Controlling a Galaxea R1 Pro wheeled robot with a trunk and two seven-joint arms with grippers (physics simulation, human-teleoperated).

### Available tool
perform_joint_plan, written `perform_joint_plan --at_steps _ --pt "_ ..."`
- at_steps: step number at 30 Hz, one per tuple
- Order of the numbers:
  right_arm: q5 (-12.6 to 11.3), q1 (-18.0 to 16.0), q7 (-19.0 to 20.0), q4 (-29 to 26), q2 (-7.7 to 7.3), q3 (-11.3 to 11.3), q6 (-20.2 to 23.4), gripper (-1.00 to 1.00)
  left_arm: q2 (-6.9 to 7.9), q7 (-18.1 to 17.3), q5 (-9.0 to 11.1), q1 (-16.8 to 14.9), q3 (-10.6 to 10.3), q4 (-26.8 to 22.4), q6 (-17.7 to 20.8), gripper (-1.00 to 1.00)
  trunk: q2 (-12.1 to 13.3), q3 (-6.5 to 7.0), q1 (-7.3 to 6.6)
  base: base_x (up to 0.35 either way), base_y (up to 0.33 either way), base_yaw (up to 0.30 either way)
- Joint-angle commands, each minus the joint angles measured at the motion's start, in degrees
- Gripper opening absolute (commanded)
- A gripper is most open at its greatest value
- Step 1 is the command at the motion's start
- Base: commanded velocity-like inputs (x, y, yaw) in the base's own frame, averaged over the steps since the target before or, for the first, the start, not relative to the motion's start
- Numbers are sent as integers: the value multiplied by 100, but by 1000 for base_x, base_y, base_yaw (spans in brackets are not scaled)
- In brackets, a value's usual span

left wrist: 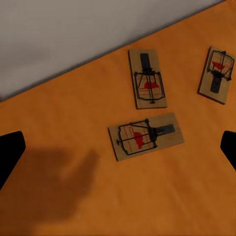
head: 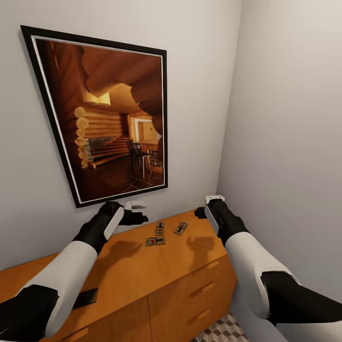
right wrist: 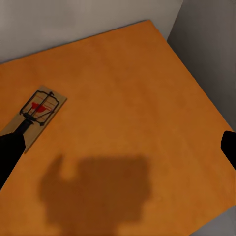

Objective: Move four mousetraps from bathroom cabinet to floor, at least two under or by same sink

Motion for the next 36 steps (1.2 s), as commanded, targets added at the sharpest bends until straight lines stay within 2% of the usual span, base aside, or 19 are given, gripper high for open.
perform_joint_plan --at_steps 1,20,30,36 --pt "47 -1 14 -6 7 -29 27 100 14 2 26 -2 -9 -3 27 100 -4 -3 2 0 0 0" --pt "38 -1 20 -20 7 -36 26 100 63 -297 85 57 -11 140 18 100 -4 -3 2 0 0 0" --pt "38 -1 23 -25 7 -42 27 100 82 -865 67 61 -11 125 -5 100 -4 -3 2 0 0 0" --pt "38 -1 23 -25 7 -42 27 100 216 -1235 45 60 -11 2 -30 100 -4 -3 2 0 0 0"
